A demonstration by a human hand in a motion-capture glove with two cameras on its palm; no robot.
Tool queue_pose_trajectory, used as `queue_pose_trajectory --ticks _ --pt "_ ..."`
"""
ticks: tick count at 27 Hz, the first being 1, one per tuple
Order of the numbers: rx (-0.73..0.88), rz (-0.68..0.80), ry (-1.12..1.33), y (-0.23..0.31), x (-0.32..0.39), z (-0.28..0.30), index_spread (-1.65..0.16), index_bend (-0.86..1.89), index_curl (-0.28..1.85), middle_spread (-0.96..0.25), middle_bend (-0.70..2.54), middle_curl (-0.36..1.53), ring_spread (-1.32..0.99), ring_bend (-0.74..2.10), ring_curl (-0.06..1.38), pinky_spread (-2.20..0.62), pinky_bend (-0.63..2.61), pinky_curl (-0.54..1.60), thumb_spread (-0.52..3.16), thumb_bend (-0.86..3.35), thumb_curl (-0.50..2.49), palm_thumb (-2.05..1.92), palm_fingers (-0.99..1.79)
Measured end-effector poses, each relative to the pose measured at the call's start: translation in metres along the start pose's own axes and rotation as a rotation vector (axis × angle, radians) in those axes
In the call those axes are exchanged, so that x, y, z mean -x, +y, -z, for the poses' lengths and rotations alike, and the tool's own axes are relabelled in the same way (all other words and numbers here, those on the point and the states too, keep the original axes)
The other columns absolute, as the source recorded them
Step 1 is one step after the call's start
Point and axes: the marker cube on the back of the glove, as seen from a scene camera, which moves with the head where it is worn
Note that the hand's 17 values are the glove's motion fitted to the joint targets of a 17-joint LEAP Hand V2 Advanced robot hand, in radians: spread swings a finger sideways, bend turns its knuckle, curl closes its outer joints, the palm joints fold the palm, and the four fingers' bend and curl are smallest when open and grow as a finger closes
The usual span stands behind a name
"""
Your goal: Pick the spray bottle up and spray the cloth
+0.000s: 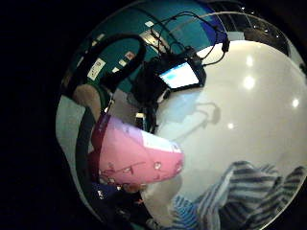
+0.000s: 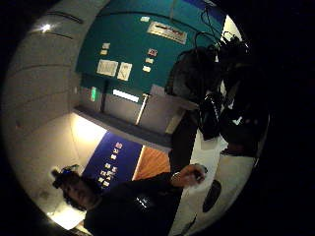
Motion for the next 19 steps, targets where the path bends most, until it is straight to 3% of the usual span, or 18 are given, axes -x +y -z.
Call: queue_pose_trajectory --ticks 19 --pt "-0.041 0.042 0.064 0.01 -0.016 -0.015 -0.26 0.1 0.26 -0.23 0.55 0.59 -0.25 0.67 0.47 -0.12 0.36 0.36 1.2 0.01 0.9 1.11 1.1"
